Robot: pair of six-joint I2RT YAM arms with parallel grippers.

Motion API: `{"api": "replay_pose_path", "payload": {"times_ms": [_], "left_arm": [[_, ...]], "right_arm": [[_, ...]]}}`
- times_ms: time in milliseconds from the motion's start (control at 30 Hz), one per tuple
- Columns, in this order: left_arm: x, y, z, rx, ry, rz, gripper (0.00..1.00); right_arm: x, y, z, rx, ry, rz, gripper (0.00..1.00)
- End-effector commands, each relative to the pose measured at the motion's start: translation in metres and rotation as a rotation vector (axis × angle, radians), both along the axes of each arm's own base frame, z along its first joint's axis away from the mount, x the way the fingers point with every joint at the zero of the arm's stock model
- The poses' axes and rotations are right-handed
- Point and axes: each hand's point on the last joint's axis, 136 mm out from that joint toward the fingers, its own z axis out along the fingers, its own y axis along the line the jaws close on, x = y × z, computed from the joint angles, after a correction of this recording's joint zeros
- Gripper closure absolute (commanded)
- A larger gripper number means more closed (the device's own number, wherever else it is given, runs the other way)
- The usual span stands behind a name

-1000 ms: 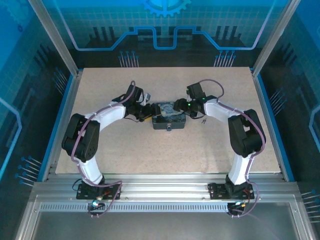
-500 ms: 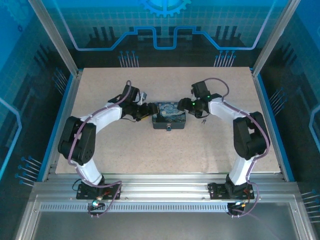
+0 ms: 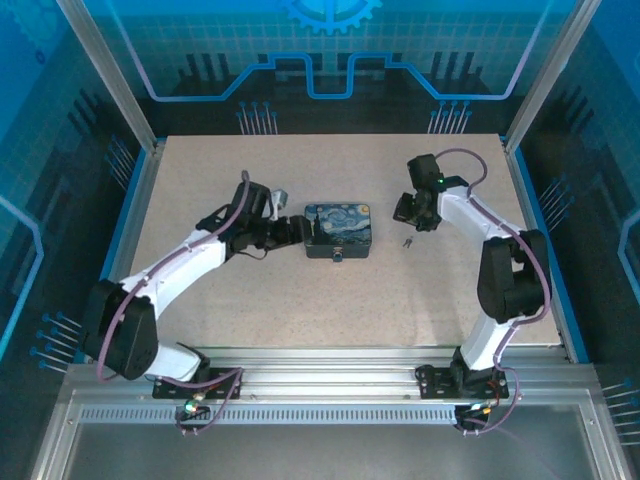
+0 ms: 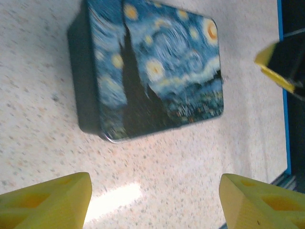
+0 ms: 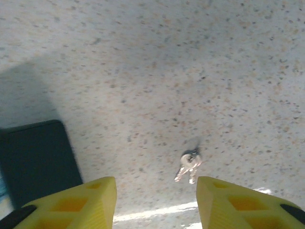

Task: Unlock the padlock with the key

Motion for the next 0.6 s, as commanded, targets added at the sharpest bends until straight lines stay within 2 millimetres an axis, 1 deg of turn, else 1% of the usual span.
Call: {"api": "replay_pose_path", "payload": {"times_ms": [0, 100, 167, 267, 333, 433, 500, 567], "left_arm": [[-0.026, -0.003, -0.010, 0.039, 0.022, -0.022, 0.28], [-0.044, -0.013, -0.014, 0.024, 0.028, -0.053, 0.28], [-0.054, -0.020, -0.013, 0.029, 0.018, -0.080, 0.28], [-0.065, -0.029, -0.011, 0.032, -0.014, -0.110, 0.28], [-0.070, -0.036, -0.010, 0.022, -0.024, -0.125, 0.28], [-0.074, -0.044, -0.017, 0.021, -0.001, -0.139, 0.28], [-0.075, -0.049, -0.023, 0.023, 0.013, -0.147, 0.28], [-0.077, -0.053, -0.025, 0.021, 0.019, -0.156, 0.28]], "right_arm": [[-0.008, -0.016, -0.020, -0.050, 0.095, -0.035, 0.53], [-0.006, -0.018, -0.031, -0.047, 0.122, -0.041, 0.57], [-0.004, -0.019, -0.037, -0.040, 0.131, -0.045, 0.61], [-0.003, -0.019, -0.046, -0.024, 0.150, -0.049, 0.61], [-0.002, -0.019, -0.051, -0.014, 0.158, -0.052, 0.63], [-0.001, -0.019, -0.056, -0.009, 0.168, -0.056, 0.65], [-0.001, -0.018, -0.059, -0.002, 0.176, -0.055, 0.67], [0.000, -0.018, -0.063, 0.006, 0.183, -0.058, 0.68]]}}
